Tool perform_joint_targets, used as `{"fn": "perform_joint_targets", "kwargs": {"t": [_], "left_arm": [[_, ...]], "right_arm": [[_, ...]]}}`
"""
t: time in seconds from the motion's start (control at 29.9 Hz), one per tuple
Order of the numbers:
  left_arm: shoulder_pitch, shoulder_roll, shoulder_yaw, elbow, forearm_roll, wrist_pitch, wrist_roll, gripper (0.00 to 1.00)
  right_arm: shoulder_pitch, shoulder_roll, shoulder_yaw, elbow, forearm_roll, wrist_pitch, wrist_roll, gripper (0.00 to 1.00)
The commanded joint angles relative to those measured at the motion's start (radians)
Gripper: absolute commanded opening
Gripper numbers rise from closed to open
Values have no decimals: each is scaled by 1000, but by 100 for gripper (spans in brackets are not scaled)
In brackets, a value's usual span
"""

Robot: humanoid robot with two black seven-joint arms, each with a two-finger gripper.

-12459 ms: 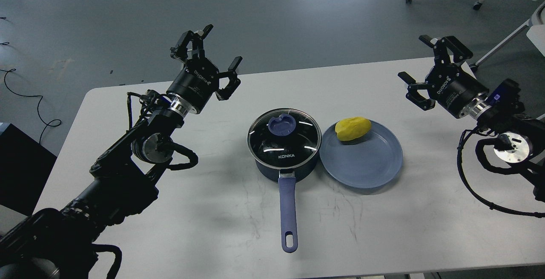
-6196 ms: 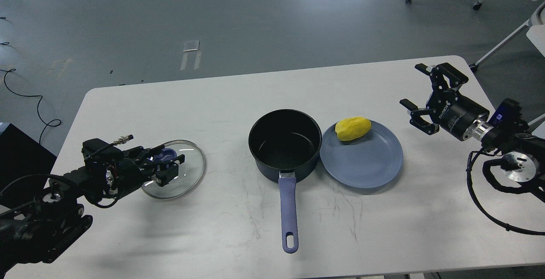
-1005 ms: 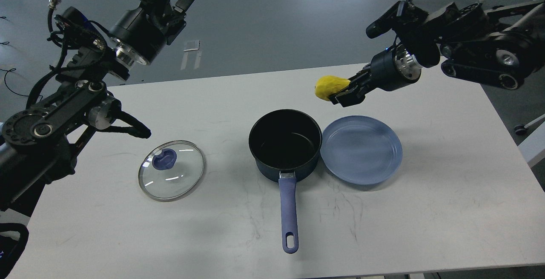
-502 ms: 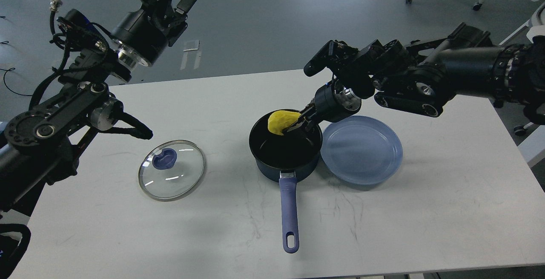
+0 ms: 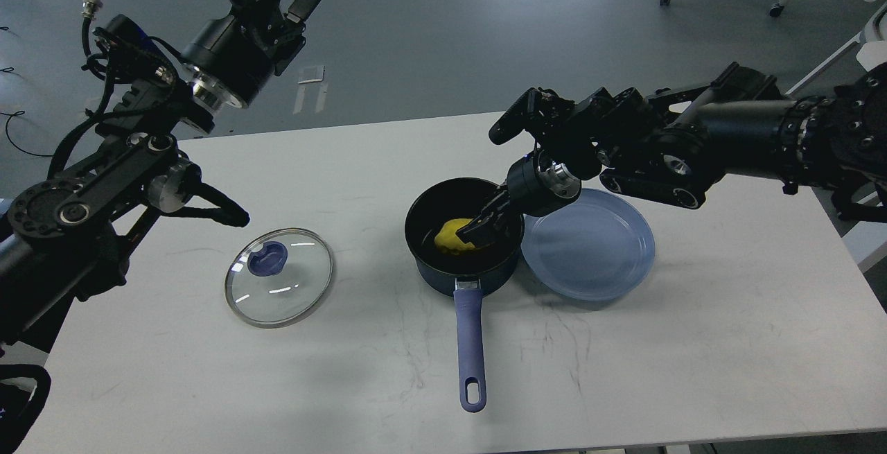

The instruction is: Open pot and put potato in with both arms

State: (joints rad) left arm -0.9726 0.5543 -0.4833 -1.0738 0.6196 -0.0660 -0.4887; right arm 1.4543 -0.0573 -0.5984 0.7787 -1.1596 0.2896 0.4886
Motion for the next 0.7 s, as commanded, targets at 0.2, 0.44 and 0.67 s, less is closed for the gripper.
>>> {"fn": "perform_joint_targets", "kwargs": {"t": [0.2,0.44,0.67], "left_arm": [[0,1,0,0,0,0,0,98],[5,1,-6,0,0,0,0,98],[28,-17,-35,0,-23,2,0,98]], "right_arm": [[4,-13,6,-9,0,0,0,92],[46,-150,123,-7,118,-3,0,95],[-30,-341,342,5,325,-9,0,96]]}}
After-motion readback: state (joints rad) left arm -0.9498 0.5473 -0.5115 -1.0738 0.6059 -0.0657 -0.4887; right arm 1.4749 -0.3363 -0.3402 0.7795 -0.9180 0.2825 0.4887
